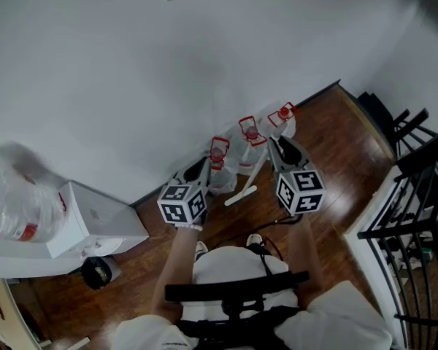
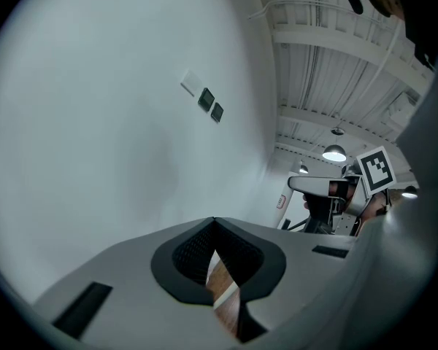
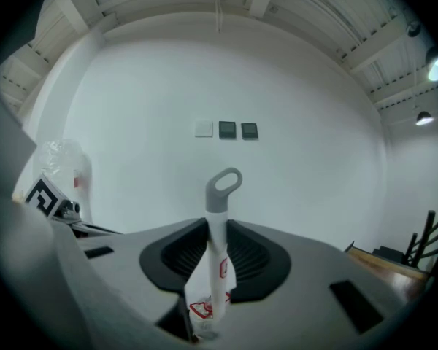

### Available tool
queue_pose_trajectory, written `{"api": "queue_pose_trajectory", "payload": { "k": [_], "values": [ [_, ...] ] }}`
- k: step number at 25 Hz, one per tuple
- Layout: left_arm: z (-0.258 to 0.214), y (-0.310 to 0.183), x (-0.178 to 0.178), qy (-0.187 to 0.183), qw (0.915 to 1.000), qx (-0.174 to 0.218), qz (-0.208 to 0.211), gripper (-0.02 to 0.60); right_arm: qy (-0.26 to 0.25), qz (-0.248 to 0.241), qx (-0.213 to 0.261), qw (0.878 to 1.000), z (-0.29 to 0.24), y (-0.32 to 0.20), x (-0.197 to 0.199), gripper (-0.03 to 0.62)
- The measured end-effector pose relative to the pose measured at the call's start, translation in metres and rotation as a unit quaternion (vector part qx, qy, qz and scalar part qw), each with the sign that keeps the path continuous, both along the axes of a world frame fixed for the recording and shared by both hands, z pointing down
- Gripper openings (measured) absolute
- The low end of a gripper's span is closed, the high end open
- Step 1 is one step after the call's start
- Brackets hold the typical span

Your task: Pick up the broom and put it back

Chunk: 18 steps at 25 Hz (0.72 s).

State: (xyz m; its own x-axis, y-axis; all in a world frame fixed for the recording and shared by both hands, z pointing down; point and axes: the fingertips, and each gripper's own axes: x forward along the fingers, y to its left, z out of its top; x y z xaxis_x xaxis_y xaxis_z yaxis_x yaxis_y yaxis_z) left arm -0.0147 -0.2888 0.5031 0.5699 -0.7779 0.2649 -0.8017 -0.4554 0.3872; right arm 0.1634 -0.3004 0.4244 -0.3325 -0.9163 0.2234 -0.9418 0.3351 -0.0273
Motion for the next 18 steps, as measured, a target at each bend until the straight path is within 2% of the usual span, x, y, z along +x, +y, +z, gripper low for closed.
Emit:
{"api": "queue_pose_trajectory", "payload": {
  "k": [18],
  "values": [
    [0.0051, 0.0004, -0.0073, 0.010, 0.9999, -0.008, -0.010, -0.014, -0.008, -0.013, -0.003, 1.000, 0.0035, -0.0074, -0.0067, 0.114]
  ]
}}
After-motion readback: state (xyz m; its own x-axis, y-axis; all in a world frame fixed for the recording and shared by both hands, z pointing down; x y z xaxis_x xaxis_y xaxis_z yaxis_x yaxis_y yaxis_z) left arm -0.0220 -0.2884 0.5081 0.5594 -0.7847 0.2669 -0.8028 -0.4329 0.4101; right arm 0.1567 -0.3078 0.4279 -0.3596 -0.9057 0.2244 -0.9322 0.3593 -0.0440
